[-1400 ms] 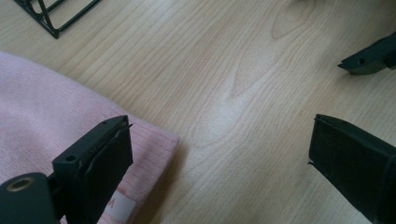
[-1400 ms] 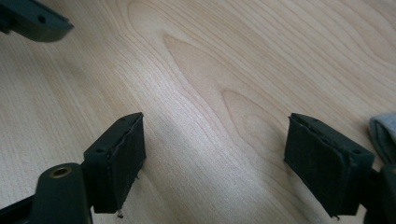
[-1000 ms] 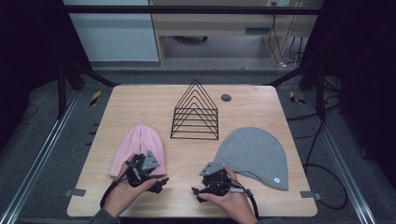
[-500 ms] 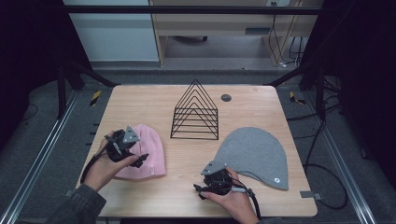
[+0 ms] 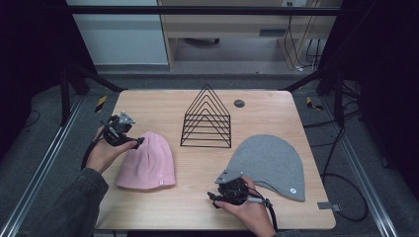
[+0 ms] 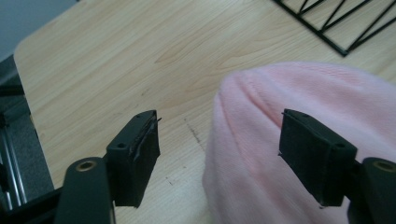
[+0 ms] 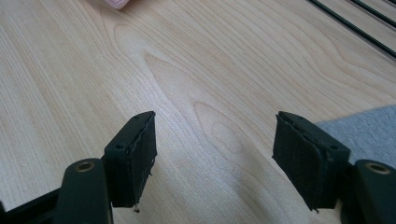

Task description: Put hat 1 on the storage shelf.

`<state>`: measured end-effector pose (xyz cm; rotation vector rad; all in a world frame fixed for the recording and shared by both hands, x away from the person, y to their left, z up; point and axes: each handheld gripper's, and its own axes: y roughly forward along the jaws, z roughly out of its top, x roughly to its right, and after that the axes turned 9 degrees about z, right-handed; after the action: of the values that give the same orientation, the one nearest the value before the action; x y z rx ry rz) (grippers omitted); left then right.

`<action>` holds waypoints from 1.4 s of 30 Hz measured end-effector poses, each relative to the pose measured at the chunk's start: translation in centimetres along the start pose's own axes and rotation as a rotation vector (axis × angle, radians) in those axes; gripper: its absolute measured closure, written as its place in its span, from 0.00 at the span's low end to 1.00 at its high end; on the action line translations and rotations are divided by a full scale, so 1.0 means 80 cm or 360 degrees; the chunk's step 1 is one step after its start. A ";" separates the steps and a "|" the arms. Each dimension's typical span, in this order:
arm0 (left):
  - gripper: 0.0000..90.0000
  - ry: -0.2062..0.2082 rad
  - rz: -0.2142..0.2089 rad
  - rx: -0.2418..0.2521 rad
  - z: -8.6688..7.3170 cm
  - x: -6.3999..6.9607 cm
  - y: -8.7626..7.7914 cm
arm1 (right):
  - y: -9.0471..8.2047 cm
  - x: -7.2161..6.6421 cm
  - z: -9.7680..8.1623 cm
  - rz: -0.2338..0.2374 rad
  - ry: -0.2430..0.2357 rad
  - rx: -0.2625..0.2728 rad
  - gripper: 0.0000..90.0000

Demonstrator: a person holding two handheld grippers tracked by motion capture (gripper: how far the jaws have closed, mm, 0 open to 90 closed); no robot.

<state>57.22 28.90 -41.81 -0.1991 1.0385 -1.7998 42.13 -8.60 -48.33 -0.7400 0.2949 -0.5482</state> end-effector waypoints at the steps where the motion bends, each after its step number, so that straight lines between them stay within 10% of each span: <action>1: 0.33 0.0000 0.0000 0.0000 0.000 0.000 0.000 | 0.000 0.000 0.000 0.0000 0.0000 0.0000 0.34; 15: 0.40 -0.0014 -0.0210 -0.0169 -0.019 0.007 0.054 | 0.002 0.001 0.000 0.0014 0.0010 -0.0014 0.33; 22: 0.85 -0.0053 -0.0234 -0.0181 -0.017 0.007 0.050 | 0.000 0.002 0.001 0.0005 0.0010 -0.0007 0.32; 26: 0.92 -0.0054 -0.0207 -0.0184 -0.017 0.010 0.043 | -0.002 0.003 0.001 -0.0008 0.0012 0.0002 0.32; 33: 0.94 -0.0011 -0.0114 -0.0002 -0.005 0.021 -0.017 | -0.006 0.004 0.002 -0.0041 0.0013 0.0030 0.32; 42: 0.94 0.0236 -0.0111 0.0226 0.037 0.049 -0.132 | -0.009 0.004 0.003 -0.0070 0.0002 0.0051 0.32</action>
<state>49.81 25.32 -33.55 -0.0152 1.0119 -1.9670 42.23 -9.08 -47.68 -0.7165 0.2708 -0.5937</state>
